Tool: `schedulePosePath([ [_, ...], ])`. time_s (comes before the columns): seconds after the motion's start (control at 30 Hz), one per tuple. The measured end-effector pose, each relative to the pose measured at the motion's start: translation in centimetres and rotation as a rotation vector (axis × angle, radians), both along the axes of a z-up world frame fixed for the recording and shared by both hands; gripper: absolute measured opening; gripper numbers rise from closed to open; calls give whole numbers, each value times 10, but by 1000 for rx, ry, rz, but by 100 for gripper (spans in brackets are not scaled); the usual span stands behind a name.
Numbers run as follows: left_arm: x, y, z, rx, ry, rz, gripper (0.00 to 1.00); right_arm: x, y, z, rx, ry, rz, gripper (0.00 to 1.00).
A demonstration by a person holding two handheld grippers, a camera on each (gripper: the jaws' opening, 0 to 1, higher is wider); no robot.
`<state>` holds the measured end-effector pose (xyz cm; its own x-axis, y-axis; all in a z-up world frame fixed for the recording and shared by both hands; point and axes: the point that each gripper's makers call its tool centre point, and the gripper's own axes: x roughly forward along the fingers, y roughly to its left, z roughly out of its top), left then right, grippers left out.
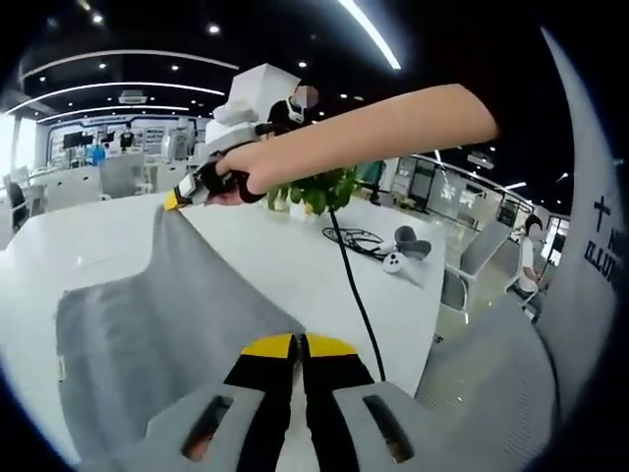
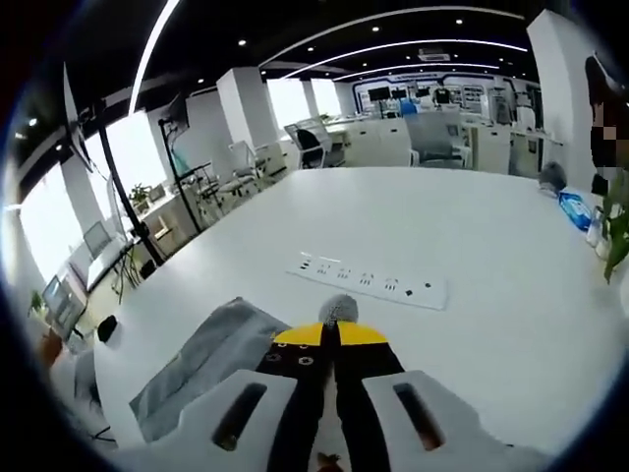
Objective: Fold the towel on the table until its edges align and the towel forms a compact rectangular stack.
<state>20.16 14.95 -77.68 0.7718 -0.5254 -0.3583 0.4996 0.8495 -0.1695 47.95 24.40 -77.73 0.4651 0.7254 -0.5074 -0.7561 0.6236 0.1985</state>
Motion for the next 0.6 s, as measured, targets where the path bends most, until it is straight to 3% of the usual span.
schedulePosePath([
  [0.33,-4,10,11,-12,-26,29,3,-6,17,12,3,-17,24,0],
  [0.4,-3,16,17,-60,-30,61,3,-7,21,15,13,-15,23,0],
  [0.6,-7,37,28,-72,-51,115,3,-8,34,20,52,18,1,0],
])
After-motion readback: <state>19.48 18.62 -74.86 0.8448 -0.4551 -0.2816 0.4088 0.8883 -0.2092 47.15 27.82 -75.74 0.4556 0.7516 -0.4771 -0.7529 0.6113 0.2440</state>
